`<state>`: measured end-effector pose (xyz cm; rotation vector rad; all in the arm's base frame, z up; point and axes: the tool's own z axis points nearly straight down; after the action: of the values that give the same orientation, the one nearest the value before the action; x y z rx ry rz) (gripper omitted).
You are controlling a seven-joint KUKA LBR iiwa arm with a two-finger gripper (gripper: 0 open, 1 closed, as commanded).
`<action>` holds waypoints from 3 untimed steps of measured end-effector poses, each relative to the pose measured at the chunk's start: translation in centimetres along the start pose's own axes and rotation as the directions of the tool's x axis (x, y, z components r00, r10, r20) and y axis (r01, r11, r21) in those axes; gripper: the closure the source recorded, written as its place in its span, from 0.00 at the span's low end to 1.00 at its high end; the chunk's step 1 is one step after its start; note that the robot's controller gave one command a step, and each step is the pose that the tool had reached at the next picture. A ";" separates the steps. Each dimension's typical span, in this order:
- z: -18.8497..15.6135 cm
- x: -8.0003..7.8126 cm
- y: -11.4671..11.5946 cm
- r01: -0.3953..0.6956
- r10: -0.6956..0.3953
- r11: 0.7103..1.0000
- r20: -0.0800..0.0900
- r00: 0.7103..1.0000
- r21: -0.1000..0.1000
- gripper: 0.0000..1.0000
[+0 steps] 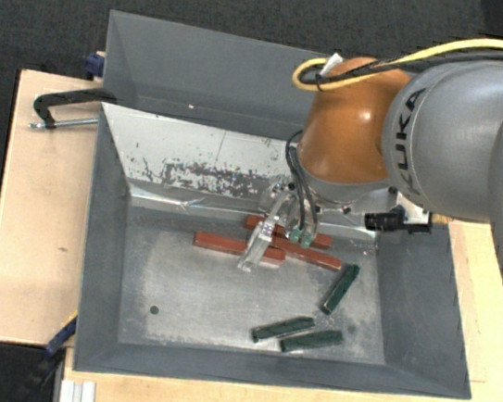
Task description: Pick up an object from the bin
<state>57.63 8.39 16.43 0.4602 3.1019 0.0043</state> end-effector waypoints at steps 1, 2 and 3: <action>4.9 0.0 0.2 0.046 -0.046 0.999 0.002 0.999 -0.001 0.00; 9.2 0.5 -1.0 0.065 -0.065 0.998 -0.005 0.998 0.002 1.00; 9.2 0.5 -1.0 0.065 -0.065 0.998 -0.005 0.998 0.002 1.00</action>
Offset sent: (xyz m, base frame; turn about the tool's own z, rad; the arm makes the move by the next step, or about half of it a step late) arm -0.0081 -0.0090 -0.0932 -0.0652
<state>56.89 7.56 7.18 0.3601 3.1203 0.0022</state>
